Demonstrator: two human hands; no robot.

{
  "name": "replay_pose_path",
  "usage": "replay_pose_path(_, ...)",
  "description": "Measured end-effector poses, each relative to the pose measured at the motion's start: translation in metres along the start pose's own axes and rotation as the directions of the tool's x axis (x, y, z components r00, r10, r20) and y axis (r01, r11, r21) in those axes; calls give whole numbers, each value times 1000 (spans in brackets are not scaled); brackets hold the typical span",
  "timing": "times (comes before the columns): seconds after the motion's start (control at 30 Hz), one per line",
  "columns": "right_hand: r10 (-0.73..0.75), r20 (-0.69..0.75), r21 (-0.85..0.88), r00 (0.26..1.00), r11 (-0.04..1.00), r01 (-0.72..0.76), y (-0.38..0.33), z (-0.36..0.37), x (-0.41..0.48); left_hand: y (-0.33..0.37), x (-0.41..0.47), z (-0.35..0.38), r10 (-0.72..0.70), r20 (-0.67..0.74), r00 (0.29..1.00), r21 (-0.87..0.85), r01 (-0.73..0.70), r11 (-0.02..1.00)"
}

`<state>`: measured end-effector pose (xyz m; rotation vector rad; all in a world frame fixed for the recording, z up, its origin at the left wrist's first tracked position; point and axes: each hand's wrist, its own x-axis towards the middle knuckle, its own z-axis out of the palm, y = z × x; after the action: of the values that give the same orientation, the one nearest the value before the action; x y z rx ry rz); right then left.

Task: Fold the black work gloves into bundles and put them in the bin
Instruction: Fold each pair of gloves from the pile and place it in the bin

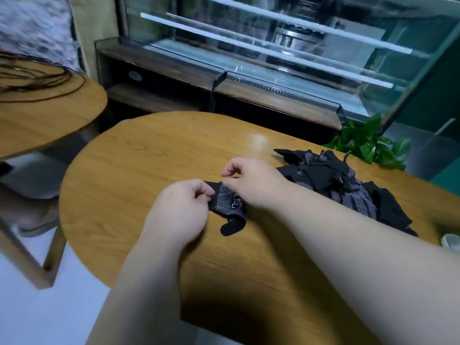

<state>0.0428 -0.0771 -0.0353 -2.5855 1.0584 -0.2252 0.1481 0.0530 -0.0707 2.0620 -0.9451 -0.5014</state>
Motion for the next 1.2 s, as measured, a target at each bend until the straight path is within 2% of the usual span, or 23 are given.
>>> replay_pose_path(0.13, -19, 227, -143, 974, 988, 53, -9, 14, 23, -2, 2, -3, -28, -6, 1000, -21, 28, 999)
replay_pose_path(0.23, -20, 290, -198, 957, 977, 80, -14, 21, 30, -1, 2, -5, -34, 5, 999, -68, 34, 997)
replay_pose_path(0.33, 56, 353, -225, 934, 974, 27, -17, 18, 26, 0, 1, -2, 3, 22, 1000, -79, -2, 997)
replay_pose_path(0.53, 171, 528, -249, 832, 968, -41, -6, -17, -5, 17, -4, 6, 129, 67, 989, -166, -116, 979)
replay_pose_path(0.63, 195, 467, -183, 863, 976, -121, 13, -47, -31, 28, -10, 8, 207, 91, 974, -284, -173, 943)
replay_pose_path(0.73, 196, 376, -2, 906, 977, -211, 32, -76, -61, 39, -19, 15, 272, 94, 958, -336, -227, 914)
replay_pose_path(0.9, 192, 407, 154, 893, 949, -274, 54, -122, -103, 53, -32, 37, 316, 165, 934, -298, -258, 919)
replay_pose_path(0.97, 242, 354, 118, 903, 947, -300, 62, -134, -115, 58, -39, 50, 337, 213, 917, -263, -278, 924)
replay_pose_path(1.1, 289, 149, -188, 945, 947, -260, 76, -155, -128, 66, -50, 69, 338, 303, 891, -189, -292, 938)
replay_pose_path(1.2, 228, -29, -171, 973, 958, -230, 81, -164, -139, 70, -54, 73, 347, 310, 885, -199, -297, 934)
